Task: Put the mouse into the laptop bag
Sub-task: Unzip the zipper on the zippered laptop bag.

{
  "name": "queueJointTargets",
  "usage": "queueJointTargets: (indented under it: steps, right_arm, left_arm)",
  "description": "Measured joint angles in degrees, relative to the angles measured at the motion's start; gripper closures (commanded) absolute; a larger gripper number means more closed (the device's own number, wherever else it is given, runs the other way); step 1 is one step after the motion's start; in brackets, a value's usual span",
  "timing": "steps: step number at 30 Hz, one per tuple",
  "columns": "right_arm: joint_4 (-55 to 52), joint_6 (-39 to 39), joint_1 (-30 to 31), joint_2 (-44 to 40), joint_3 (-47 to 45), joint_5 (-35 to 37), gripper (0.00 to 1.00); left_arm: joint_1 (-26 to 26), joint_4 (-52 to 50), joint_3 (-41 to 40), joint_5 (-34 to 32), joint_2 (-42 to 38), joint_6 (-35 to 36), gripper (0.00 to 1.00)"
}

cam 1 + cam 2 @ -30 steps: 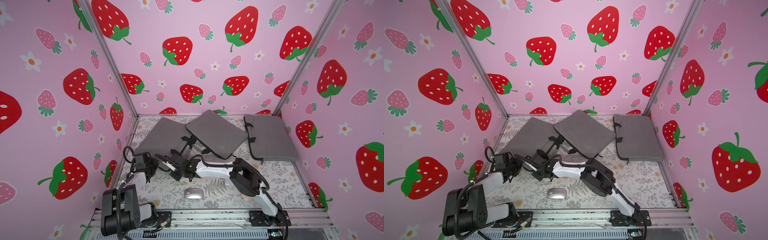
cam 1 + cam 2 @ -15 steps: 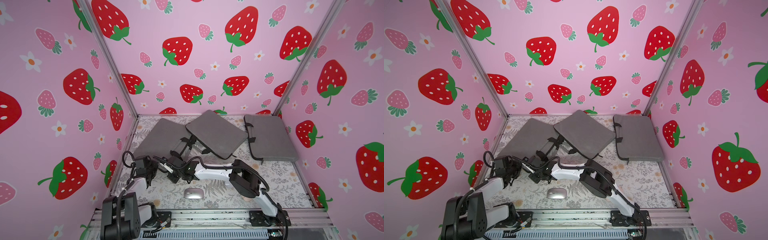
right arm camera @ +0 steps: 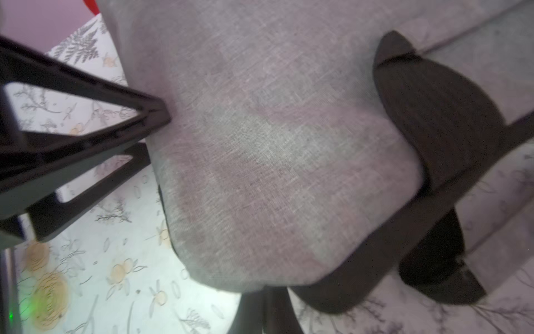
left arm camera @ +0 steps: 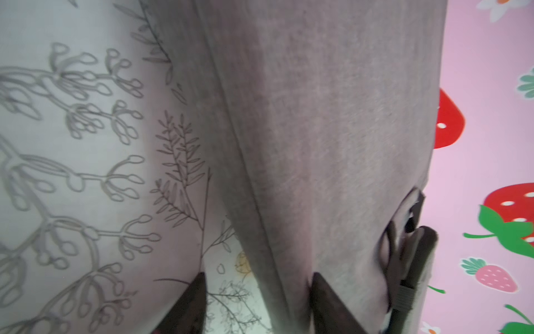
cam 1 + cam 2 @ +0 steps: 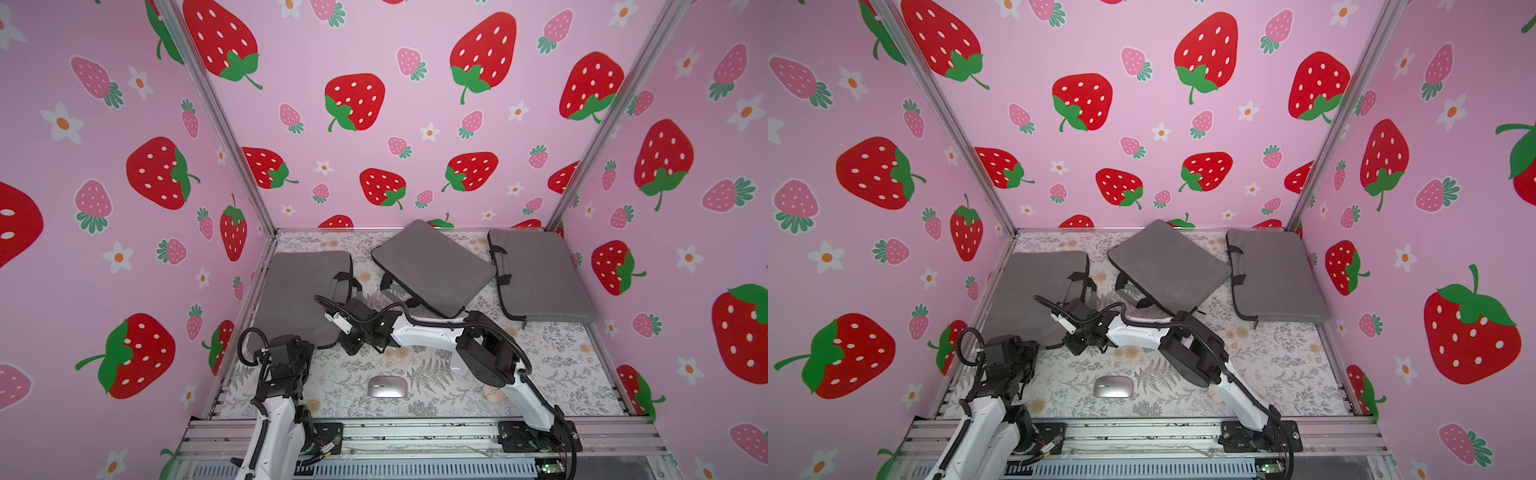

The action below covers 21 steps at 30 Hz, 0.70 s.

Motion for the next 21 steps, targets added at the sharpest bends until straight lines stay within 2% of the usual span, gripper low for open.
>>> queueJointTargets:
  steps: [8,16,18,21]
  right_arm:
    - [1.9,1.2,-6.9,-0.9,-4.6,1.4,1.0]
    - [4.3,2.5,-10.7,-4.1,-8.6,1.8,1.0]
    - [4.3,2.6,-10.9,-4.4,-9.0,1.9,1.0]
    - [4.3,2.6,-10.9,-4.5,-9.0,2.0,1.0]
  left_arm:
    - [-0.2,3.3,2.1,0.4,6.7,0.2,0.32]
    - [-0.2,8.9,4.8,0.3,15.3,1.2,0.32]
    - [-0.2,9.9,5.8,0.3,17.7,1.5,0.34]
    - [-0.2,10.8,7.4,0.2,21.1,1.8,0.42]
